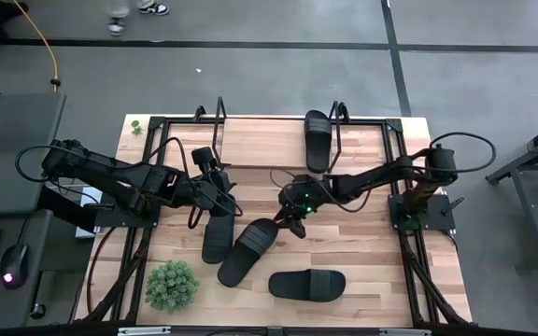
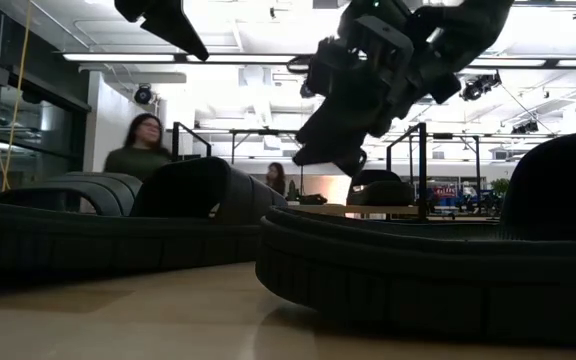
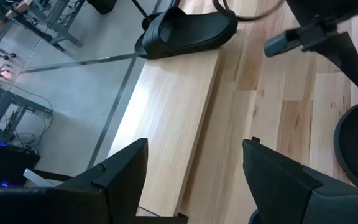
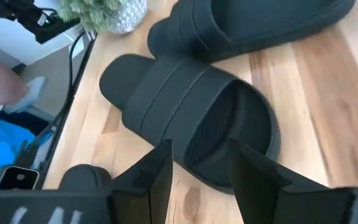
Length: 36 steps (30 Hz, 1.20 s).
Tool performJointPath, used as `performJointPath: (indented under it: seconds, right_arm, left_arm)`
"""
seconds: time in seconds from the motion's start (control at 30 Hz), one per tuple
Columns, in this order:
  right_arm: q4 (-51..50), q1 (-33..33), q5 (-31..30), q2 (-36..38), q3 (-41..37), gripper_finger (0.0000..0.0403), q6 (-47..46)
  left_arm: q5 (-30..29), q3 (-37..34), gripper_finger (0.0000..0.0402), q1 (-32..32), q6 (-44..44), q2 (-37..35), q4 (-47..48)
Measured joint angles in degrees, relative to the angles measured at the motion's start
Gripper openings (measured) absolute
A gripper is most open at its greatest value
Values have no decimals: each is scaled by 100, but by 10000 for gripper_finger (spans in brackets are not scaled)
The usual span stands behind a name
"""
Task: Pick and place slides into the shelf
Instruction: Put the middle black slipper on the shelf
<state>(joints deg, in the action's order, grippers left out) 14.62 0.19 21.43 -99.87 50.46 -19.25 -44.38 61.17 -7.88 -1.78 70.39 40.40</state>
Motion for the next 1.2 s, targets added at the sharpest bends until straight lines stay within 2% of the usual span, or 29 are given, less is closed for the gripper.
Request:
performJointPath:
  seconds: [0.17, 0.57, 0.87, 1.2]
  right_arm:
    - [73, -42, 193, -252, 0, 140, -211]
    - [501, 26, 185, -450, 9, 140, -475]
    - [1021, -34, 647, -1003, 7, 140, -882]
    - [1383, -15, 815, -1078, 4, 140, -1034]
  left_arm:
    - [0, 0, 246, 0, -2, 0, 0]
    - [0, 0, 246, 0, -2, 0, 2]
    - [0, 0, 246, 0, -4, 0, -4]
    - [0, 0, 246, 0, -4, 0, -6]
